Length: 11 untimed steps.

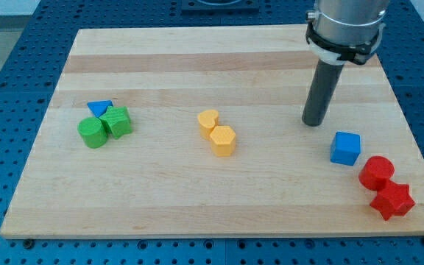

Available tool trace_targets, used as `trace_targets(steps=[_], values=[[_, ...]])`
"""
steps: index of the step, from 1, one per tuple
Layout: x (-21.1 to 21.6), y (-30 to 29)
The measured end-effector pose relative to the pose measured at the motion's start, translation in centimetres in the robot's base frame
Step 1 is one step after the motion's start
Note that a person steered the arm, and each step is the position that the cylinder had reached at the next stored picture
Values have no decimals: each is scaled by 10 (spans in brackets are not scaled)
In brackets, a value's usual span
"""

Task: Slightly push the blue cube into the red circle

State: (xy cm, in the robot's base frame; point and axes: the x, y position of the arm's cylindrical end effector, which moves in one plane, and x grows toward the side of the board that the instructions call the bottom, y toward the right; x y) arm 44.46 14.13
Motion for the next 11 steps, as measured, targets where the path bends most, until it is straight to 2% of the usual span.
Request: trace_targets(steps=[2, 3, 5, 7, 9, 11], values=[[31, -7], [60, 23], [60, 47], [58, 38], [-14, -68], [-137, -180]])
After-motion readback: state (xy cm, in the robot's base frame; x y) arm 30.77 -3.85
